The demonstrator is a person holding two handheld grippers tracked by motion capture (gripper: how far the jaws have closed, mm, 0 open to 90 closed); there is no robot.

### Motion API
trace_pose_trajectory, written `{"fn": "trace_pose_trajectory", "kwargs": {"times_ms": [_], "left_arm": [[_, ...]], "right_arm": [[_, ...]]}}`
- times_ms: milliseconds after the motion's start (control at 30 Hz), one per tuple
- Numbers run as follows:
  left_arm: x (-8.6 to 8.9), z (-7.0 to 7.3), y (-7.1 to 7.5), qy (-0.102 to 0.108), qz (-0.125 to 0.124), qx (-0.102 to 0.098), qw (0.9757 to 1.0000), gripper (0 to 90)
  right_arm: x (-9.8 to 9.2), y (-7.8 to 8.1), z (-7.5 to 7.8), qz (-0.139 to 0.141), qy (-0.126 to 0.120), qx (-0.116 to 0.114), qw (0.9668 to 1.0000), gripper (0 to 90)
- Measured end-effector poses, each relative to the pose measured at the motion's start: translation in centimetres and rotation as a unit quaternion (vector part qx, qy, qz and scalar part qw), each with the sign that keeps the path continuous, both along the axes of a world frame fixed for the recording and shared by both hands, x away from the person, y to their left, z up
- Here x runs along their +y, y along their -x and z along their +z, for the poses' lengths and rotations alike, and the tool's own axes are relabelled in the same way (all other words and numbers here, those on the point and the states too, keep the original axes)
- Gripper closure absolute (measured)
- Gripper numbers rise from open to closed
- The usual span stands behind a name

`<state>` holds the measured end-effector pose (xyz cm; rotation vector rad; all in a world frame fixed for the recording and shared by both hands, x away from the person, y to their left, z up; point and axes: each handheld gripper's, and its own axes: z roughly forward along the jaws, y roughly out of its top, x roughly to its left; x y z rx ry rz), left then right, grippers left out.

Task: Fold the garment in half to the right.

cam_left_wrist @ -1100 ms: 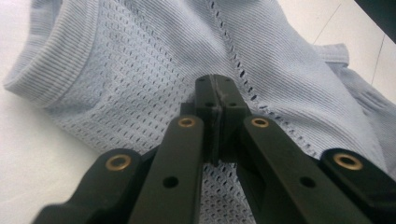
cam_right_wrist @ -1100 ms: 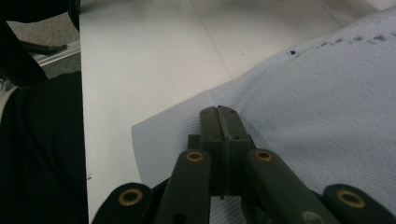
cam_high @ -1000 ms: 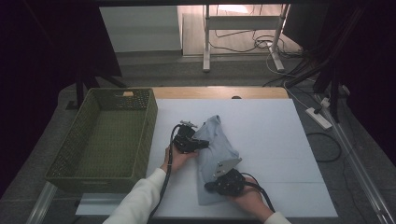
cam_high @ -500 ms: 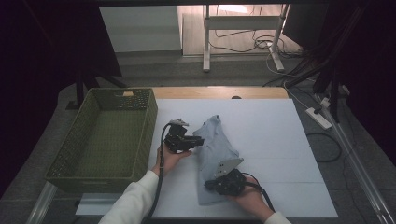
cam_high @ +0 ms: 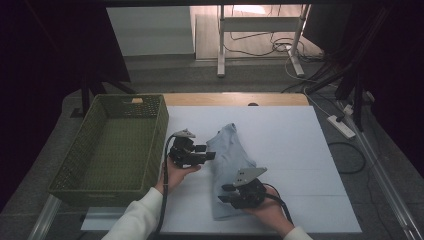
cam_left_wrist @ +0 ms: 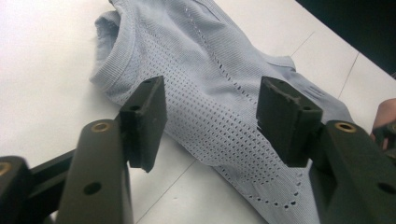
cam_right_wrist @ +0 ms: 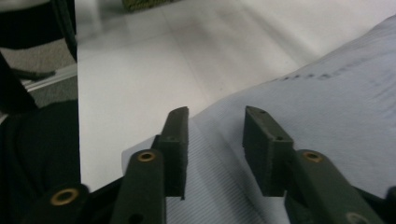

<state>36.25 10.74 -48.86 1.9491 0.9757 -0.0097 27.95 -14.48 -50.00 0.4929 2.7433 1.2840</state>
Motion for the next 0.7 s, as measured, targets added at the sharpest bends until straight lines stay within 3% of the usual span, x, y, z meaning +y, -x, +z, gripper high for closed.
{"fn": "trace_pose_trajectory", "kwargs": {"times_ms": [267,700], "left_arm": [[0.1,0.2,0.3,0.006,-0.01,-0.005,0.9999,38.0],[0.7,1.1,0.9,0.008,-0.01,-0.021,0.9997,36.8]], "right_arm": [[-0.8,-0.2,0.7,-0.023,-0.014,-0.012,0.9996,52.4],[-1.8,-0.2,1.4,-0.036,-0.024,-0.016,0.9989,48.7]]}}
